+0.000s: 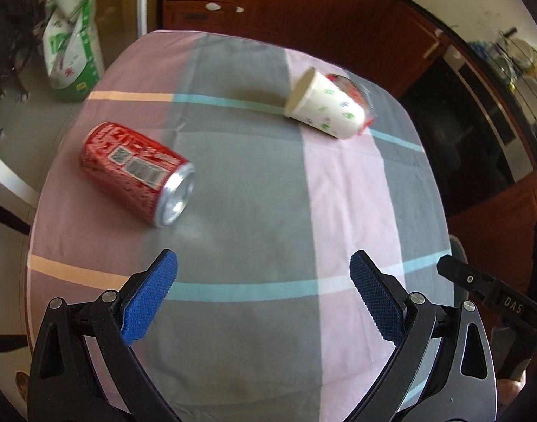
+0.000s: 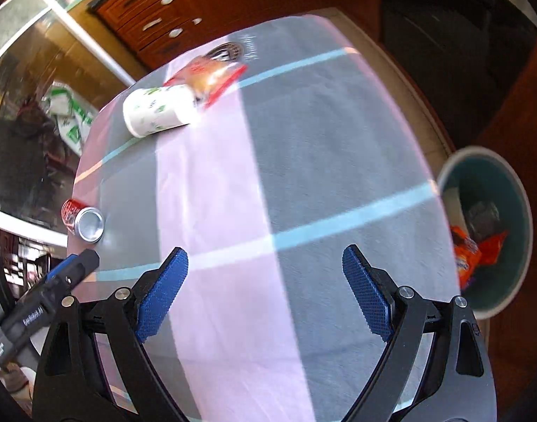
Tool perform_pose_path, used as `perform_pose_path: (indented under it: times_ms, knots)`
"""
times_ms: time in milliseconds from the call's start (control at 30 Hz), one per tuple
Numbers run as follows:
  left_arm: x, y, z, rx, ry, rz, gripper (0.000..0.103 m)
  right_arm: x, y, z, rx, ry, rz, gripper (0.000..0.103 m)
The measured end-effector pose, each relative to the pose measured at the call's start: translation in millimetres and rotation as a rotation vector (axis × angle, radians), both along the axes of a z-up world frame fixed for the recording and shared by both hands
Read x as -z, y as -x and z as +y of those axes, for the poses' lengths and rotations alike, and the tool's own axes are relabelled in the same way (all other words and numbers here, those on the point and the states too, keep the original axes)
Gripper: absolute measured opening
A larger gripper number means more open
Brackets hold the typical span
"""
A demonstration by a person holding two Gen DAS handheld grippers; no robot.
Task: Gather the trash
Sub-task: 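Move both open tools back over the table toward the can and cup, then grasp the red Coca-Cola can with the left tool while the right tool grasps the white paper cup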
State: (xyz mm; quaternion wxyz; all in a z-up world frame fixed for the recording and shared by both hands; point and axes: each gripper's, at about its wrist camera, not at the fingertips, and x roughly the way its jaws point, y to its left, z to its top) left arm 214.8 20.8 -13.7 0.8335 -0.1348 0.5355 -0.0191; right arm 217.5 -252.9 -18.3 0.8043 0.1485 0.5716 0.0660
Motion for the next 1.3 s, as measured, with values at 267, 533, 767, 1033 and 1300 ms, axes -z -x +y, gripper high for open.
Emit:
perform_pose_path:
  times_ms: [267, 533, 767, 1033, 1300]
  knots:
    - [4.0, -21.9, 79.3, -0.186, 0.045, 0.021, 0.098, -6.8, -55.4, 78.6, -0.203, 0.126, -0.050, 0.086]
    - [26.4, -37.8, 104.7, -0.258, 0.073, 0.070, 0.099, -10.3, -120.5, 134.0, -0.394, 0.278, -0.142, 0.086]
    - [34.0, -50.2, 109.7, -0.286, 0.061, 0.075, 0.099, -4.9, -166.0, 172.1, -0.557, 0.385, -0.187, 0.086]
    - [47.0, -66.6, 109.5, -0.296, 0.022, 0.098, 0.099, 24.3, -179.2, 184.5, -0.591, 0.423, -0.178, 0.085]
    - [47.7, -74.3, 101.1, -0.266, -0.067, 0.049, 0.079, 21.2, -161.7, 185.1, -0.562, 0.458, -0.223, 0.080]
